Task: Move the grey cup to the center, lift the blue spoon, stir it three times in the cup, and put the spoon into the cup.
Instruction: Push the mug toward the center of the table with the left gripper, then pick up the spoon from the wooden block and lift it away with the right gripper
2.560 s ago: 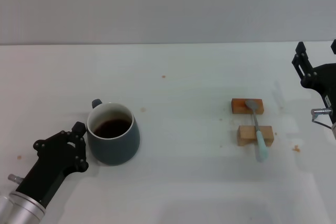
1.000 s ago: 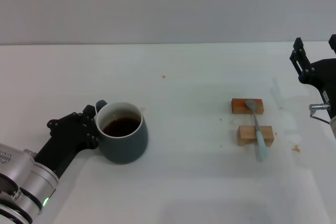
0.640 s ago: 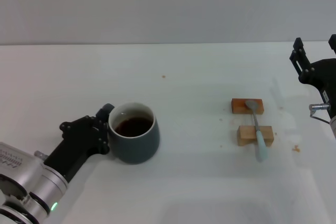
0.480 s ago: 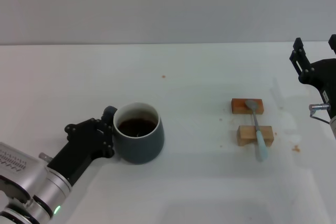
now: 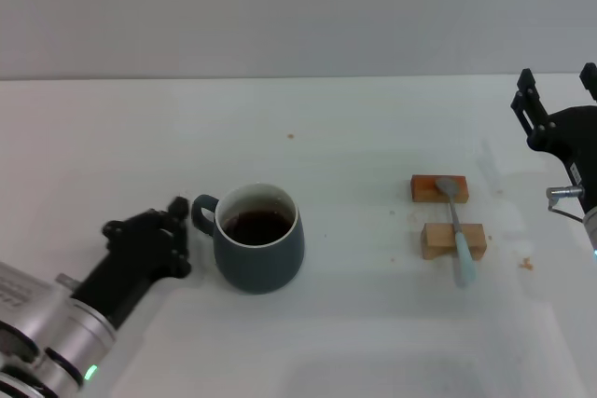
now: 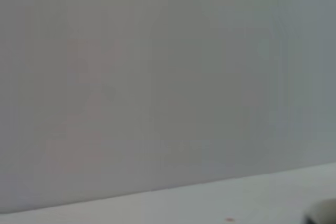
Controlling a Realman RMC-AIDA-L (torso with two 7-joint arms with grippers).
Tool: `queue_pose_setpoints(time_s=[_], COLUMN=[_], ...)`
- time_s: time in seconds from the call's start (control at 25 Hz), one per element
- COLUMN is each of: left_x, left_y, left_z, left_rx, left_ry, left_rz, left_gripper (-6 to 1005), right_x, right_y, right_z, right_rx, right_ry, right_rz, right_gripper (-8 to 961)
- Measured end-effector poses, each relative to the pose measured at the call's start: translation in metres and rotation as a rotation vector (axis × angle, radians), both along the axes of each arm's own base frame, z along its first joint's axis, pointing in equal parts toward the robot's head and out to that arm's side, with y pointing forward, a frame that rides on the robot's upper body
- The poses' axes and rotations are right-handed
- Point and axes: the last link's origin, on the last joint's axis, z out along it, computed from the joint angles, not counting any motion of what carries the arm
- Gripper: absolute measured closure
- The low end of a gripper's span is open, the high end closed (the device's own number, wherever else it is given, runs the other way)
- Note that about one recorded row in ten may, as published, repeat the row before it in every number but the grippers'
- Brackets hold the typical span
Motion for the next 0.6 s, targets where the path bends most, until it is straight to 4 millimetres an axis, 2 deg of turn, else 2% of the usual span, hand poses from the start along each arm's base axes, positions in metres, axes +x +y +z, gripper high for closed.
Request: queue_pose_setpoints(time_s=[0.6], left_x=[-0.044], left_y=[0.011], left_z=[0.05], left_rx=[0.19], left_ry=[-0.026], left_rz=[0.179], left_gripper=[996], right_x=[-0.002], right_y=[-0.001], right_z=[-0.003], right_rx=[-0.01], right_ry=[0.009], right_rz=[-0.001], right_gripper=[218])
